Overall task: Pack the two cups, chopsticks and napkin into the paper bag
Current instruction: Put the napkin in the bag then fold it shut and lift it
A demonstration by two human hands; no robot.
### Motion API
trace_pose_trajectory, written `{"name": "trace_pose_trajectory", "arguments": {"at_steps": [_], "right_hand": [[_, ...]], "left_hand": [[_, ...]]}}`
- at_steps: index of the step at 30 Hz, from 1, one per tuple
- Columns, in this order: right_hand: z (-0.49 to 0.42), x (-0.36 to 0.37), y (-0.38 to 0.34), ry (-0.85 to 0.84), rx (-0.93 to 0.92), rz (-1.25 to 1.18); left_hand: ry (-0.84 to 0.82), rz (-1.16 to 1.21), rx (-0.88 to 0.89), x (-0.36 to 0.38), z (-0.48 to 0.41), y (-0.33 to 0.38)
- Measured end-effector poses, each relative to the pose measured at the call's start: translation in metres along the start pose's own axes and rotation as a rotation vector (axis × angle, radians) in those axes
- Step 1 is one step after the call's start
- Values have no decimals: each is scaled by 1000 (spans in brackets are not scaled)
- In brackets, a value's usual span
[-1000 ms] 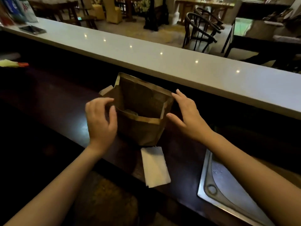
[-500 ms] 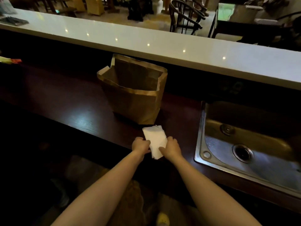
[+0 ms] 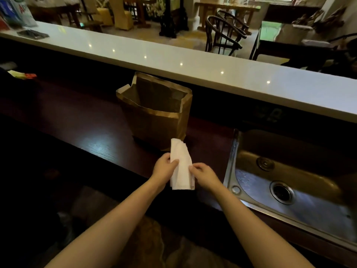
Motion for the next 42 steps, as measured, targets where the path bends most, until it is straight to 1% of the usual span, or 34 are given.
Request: {"name": "trace_pose_trajectory", "arguments": {"at_steps": [4,7,11,14,16,20,21,23,25,27,31,32,34,35,37,40,42], "right_hand": [[24,-35,-51,102,-207,-161],[47,-55,-100,187,-392,-85],[67,-62,-161,119,-538,42],[69,-67,-193,121,-592,127],[62,-69,-208,125,-596,152],[37,-70,-238,145,-596,243],[30,-69,-248,138,-596,264],[13,-67,-269,126,-593,305],[-7,-68,-290,124,-580,334],[-28,-66,-309,141,-565,368],[-71,-56,-322,160,-484,397],[-80,-53,-320,163,-466,402],[-95,-46,-313,174,-421,444],[-101,-42,-308,172,-395,482],[-111,-29,-295,154,-339,560],[-117,-9,-275,140,-250,678],[-118,7,-264,124,-204,786]], "left_hand": [[-77,114,128,3,18,60],[-111,165,226,1,31,100],[-161,175,310,-4,44,140],[-180,127,346,-16,44,161],[-138,86,378,-30,42,173],[85,-10,529,-74,31,201],[115,-38,568,-86,25,210],[94,-36,606,-107,5,228],[10,25,602,-125,-20,243],[-53,31,605,-137,-46,255],[-33,-83,588,-165,-87,264],[-43,-125,570,-171,-96,261],[-122,-224,532,-179,-109,252],[-162,-290,515,-181,-114,246],[-191,-450,518,-188,-119,233],[-192,-715,611,-196,-113,222],[-185,-989,679,-193,-107,215]]}}
Point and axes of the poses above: each hand's wrist, its own z-axis away from the middle knuckle, its own x-axis out of the palm, y = z × x, the point moved 8 cm from there along -z, towards the middle knuckle, and after that the axes turned 14 degrees about -y, right-handed, at the moved point
